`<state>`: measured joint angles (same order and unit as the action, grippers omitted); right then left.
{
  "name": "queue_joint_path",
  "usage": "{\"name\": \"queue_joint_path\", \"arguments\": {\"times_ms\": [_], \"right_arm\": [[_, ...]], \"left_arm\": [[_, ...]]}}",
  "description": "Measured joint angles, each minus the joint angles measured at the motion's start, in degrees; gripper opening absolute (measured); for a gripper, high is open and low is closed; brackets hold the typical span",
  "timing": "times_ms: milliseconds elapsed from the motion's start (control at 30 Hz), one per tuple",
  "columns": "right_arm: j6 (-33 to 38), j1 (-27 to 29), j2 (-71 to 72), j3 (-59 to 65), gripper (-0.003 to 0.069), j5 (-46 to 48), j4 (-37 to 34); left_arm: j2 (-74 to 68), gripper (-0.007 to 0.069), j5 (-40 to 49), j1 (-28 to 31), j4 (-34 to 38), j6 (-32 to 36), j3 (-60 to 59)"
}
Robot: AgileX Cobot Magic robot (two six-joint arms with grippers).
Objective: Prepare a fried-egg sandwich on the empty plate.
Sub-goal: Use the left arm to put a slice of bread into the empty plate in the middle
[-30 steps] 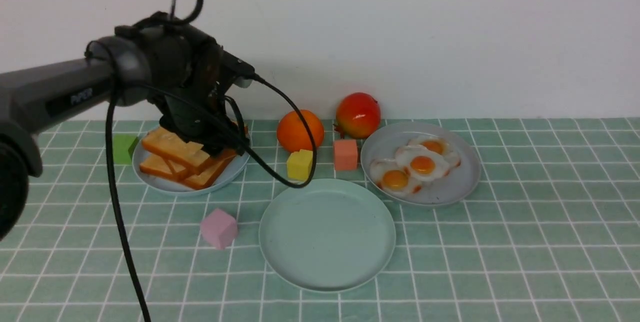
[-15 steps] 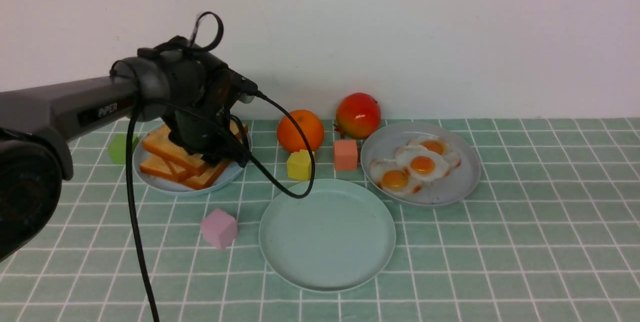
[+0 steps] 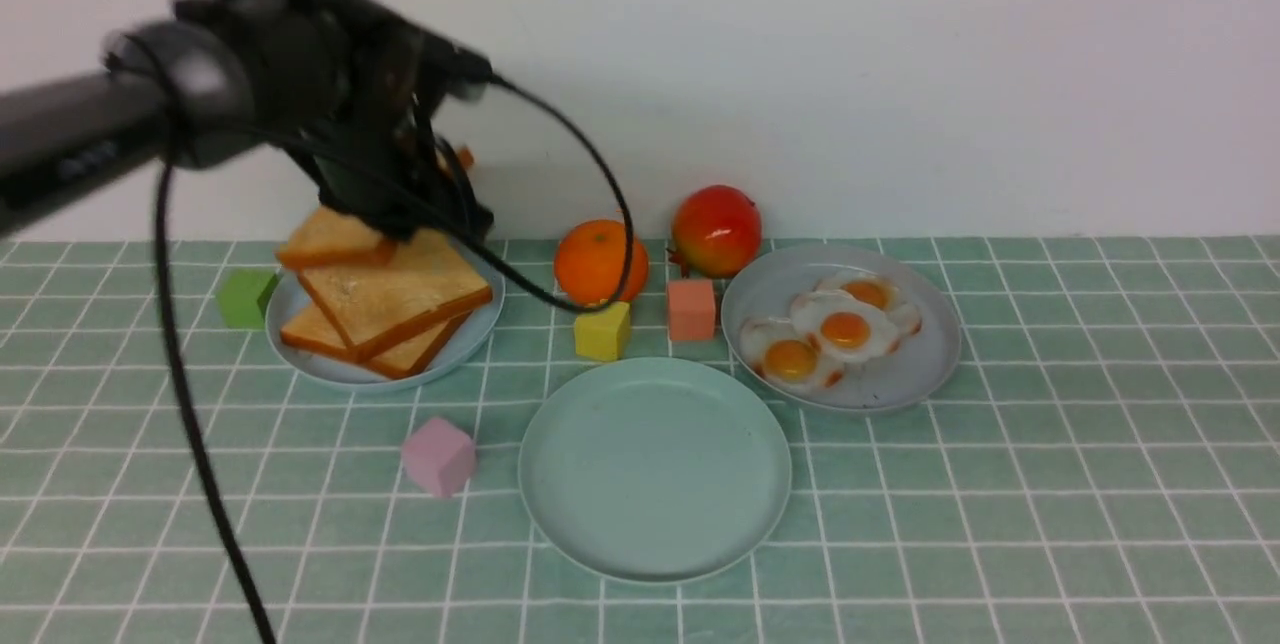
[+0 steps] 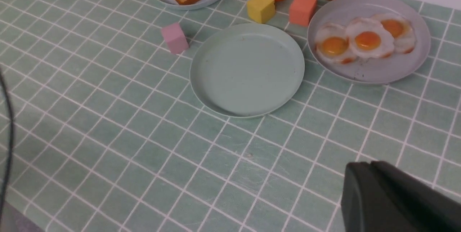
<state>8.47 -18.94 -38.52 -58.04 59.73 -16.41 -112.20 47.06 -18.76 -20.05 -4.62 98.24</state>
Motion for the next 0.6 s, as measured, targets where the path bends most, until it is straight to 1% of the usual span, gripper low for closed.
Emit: {"name": "queue_joint_path", "arguments": {"times_ms": [67, 133, 233, 300, 333, 367, 433, 500, 600], "right_arm": [[0.0, 0.0, 0.0, 0.0, 0.0032, 0.0, 0.82], [0.0, 0.0, 0.04, 0.0, 0.0032, 0.0, 1.66], [0.0, 0.0, 0.17, 0.0, 0.0034, 0.0, 2.23], [0.0, 0.0, 0.17, 0.0, 0.0036, 0.0, 2.48], [0.0, 0.0, 0.17, 0.0, 0.0037, 0.0, 2.48], [0.0, 0.0, 0.17, 0.0, 0.004, 0.0, 2.65], [0.0, 0.0, 0.17, 0.0, 0.0042, 0.0, 2.96], [0.0, 0.0, 0.17, 0.0, 0.0043, 0.0, 3.32], [0.07, 0.0, 0.17, 0.0, 0.0045, 0.0, 3.36]], "left_arm": [[3.16, 0.0125, 1.39, -1.86, 0.86, 0.0, -0.58], [7.29, 0.0125, 1.71, -5.43, 1.95, 0.42, -3.32], [10.35, 0.0125, 0.66, -11.43, 3.1, 1.04, -8.32], [10.98, 0.0125, -0.96, -17.02, 3.46, 1.24, -13.11], [10.98, 0.0125, -0.96, -17.52, 3.46, 1.24, -13.54], [10.66, 0.0125, -3.09, -21.32, 3.46, 1.34, -17.06], [9.76, 0.0125, -6.5, -25.26, 2.58, 1.42, -20.6], [8.59, 0.0125, -9.01, -27.79, 0.32, 1.21, -22.27], [6.71, 0.0125, -9.72, -29.52, -4.24, -0.95, -22.82]]}}
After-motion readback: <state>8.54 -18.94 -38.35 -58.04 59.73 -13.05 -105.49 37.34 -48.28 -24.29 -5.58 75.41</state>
